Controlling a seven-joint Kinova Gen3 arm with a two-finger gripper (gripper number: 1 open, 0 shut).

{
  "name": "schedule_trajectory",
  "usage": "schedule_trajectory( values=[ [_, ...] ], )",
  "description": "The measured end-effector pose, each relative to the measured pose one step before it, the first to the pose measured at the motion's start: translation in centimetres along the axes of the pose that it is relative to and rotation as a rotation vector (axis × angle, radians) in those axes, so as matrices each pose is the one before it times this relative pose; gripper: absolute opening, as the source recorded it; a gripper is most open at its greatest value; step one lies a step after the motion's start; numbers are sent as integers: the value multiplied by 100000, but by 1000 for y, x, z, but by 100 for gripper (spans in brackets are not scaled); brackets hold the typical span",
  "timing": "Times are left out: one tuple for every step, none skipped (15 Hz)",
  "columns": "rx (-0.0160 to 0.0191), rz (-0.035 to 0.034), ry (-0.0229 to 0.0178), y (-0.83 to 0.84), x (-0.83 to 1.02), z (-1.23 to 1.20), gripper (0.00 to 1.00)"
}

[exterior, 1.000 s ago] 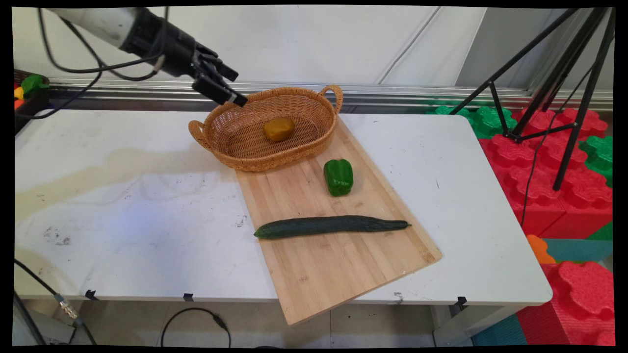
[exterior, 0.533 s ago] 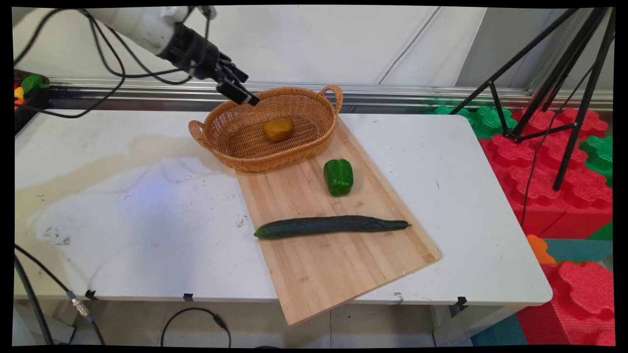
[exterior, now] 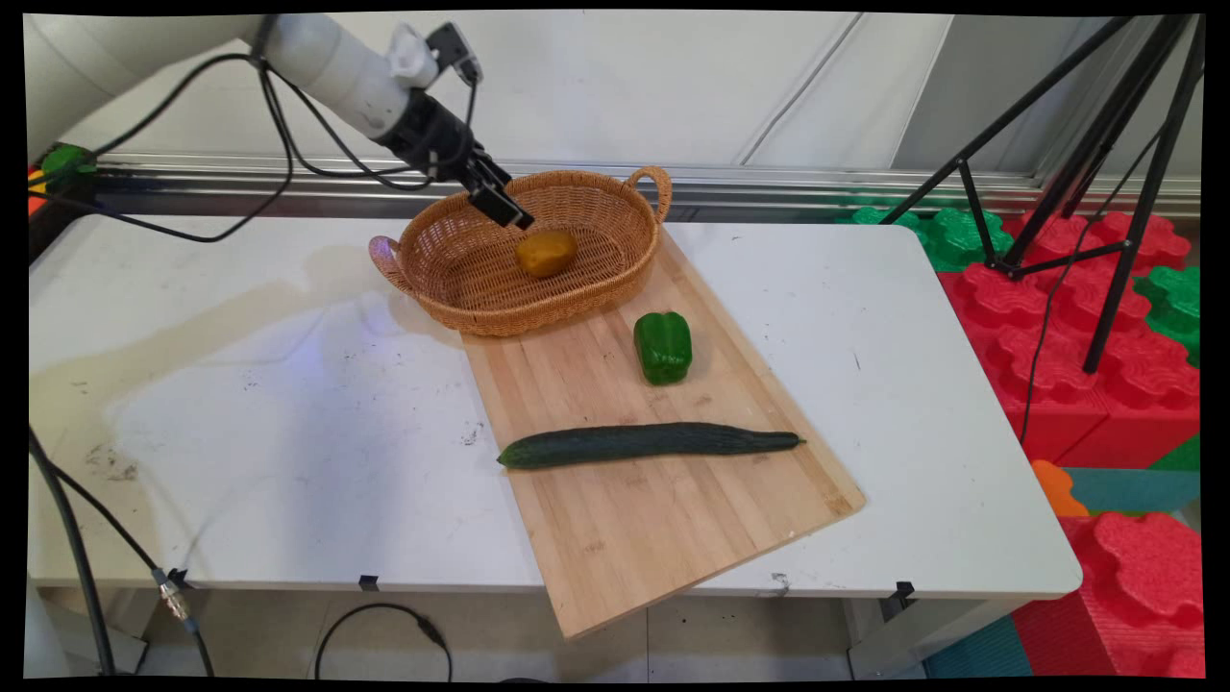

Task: Pick up the potato from the vegetable basket

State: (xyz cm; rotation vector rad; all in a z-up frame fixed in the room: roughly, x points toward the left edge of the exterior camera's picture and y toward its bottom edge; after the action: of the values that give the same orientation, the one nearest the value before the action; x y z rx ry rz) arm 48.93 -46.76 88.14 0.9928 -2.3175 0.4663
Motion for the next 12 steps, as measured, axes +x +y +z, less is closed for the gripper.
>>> schedule_trajectory(
  values=[
    [-148,-105,-601,-118,11,614,100],
    [-310,-144,-864,-150,46,908,100],
    [-571,-129,-878,-107,80,1016,100],
    [-717,-145,-875,-75,46,954,100],
    [-661,-102,-723,-40,28,754,100],
    [-819,-101,-805,-6,1,797,100],
    [-786,-118,-881,-4,-42,713,100],
    [-602,-29,-769,4,-67,553,100],
    [-525,-83,-896,0,-133,558,100],
    [-407,-57,-683,-6,-98,502,100],
    [-232,-74,-486,-9,-87,378,100],
    [-93,-118,-226,-15,-58,223,100]
  ],
)
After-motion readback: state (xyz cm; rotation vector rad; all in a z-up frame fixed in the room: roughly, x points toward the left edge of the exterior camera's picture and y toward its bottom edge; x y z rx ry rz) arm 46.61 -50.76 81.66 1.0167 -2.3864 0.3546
